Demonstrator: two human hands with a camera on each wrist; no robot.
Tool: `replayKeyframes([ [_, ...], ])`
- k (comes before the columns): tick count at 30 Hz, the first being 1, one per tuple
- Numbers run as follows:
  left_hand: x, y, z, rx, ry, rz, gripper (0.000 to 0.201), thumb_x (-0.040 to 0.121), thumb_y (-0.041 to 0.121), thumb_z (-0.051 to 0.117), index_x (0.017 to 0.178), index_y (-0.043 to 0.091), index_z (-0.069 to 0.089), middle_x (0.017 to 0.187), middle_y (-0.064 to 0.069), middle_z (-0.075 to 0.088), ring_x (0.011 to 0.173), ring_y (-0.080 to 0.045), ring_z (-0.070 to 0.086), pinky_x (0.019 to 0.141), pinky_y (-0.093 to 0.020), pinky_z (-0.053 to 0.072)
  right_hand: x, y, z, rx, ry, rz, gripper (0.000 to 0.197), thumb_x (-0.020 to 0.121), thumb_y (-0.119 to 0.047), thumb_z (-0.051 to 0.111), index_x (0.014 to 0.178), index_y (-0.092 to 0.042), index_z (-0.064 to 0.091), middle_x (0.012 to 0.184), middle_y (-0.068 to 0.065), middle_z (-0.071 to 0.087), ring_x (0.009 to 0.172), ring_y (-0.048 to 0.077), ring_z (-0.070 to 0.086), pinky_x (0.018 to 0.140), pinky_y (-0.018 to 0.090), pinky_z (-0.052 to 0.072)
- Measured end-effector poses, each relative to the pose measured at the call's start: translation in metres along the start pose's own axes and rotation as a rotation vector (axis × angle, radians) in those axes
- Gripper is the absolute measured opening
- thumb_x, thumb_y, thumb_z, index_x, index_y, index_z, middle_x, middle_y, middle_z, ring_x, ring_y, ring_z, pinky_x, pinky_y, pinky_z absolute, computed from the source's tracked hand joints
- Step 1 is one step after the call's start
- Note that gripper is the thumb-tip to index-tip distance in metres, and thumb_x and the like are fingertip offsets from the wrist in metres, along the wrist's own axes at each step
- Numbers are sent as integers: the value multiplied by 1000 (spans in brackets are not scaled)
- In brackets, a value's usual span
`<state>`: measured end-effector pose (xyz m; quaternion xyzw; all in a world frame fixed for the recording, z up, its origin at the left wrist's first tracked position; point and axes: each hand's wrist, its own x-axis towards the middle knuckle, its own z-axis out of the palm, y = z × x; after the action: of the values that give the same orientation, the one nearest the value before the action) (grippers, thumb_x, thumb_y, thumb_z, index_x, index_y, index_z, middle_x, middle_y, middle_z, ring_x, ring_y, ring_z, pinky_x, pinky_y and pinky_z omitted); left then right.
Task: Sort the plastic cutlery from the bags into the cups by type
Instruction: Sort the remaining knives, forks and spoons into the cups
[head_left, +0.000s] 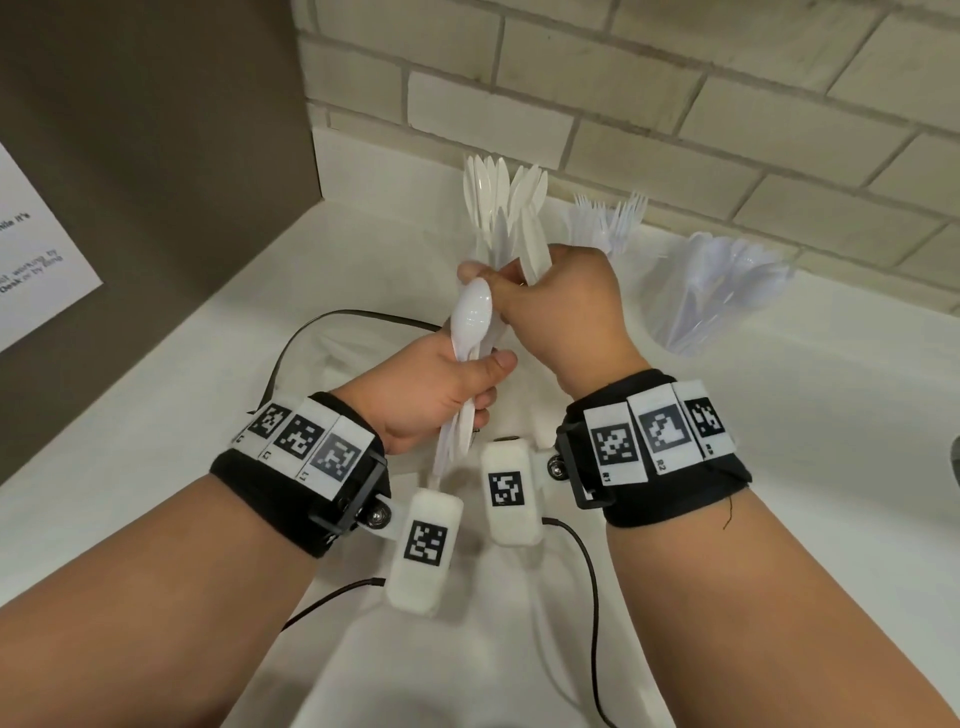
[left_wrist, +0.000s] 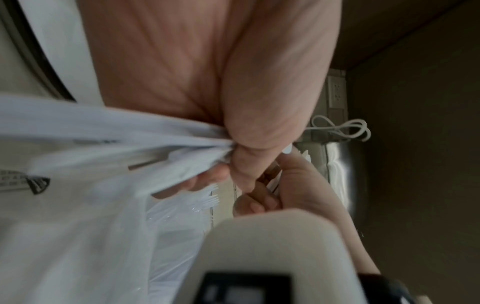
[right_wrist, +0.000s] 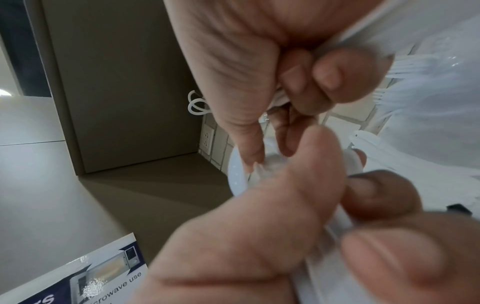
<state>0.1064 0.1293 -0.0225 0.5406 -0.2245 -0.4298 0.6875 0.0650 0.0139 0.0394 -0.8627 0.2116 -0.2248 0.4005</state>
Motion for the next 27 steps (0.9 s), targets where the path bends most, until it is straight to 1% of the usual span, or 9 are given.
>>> replayKeyframes([
  [2,0,-1,2,29,-3,12,15,94,14,57,85,14,45,54,10,46,51,-9,40,55,-28,38,0,-1,0,62,8,48,40,77,-41,75,63,-5,62,65,7,69,64,20,66,67,31,56],
  [5,-1,-2,2,-3,-9,48,10,88,23,58,89,19,49,61,8,44,53,-8,40,54,-26,39,0,-4,0,72,-5,41,40,83,-32,68,71,6,65,71,17,70,68,28,67,70,41,56],
  [9,0,-1,0,-151,-12,46,12,86,34,54,83,24,60,71,3,40,54,-9,41,54,-25,41,-2,-5,0,73,-16,30,31,87,-17,57,71,10,61,67,21,64,64,33,60,62,37,50],
  [15,4,2,-4,-239,57,29,25,87,36,58,87,11,58,68,-1,48,55,-12,47,54,-26,46,-5,-5,1,180,27,83,23,93,-19,50,72,-12,54,64,3,62,56,15,55,60,29,46],
  [18,5,3,-6,-217,62,12,17,92,30,56,97,14,57,70,1,45,53,-10,45,53,-25,46,-1,-5,0,252,110,56,16,97,-22,46,87,-11,53,69,10,69,59,17,62,64,31,51],
  [20,4,4,-4,-215,37,-1,12,96,24,50,93,19,60,71,1,43,53,-10,43,53,-26,46,1,-6,-1,193,109,-8,19,96,-28,51,94,-10,55,74,9,66,68,21,63,69,31,51],
  [23,3,4,-2,-224,-4,-1,8,93,24,54,91,18,60,75,0,47,52,-11,44,52,-26,44,3,-6,-4,47,41,-77,22,88,-35,65,96,-14,61,86,-1,66,80,16,63,73,28,51],
  [26,2,4,-5,-223,-27,2,9,86,23,56,92,17,58,78,0,50,50,-9,41,48,-23,38,4,-4,-5,-153,-17,-108,31,86,-35,66,111,-17,64,104,-1,68,93,15,63,80,25,49],
  [27,2,3,-6,-218,-35,2,8,86,23,56,92,18,58,78,1,50,49,-9,39,47,-23,37,4,-4,-5,-172,-23,-111,29,86,-35,66,110,-18,65,103,0,69,92,15,64,79,24,49],
])
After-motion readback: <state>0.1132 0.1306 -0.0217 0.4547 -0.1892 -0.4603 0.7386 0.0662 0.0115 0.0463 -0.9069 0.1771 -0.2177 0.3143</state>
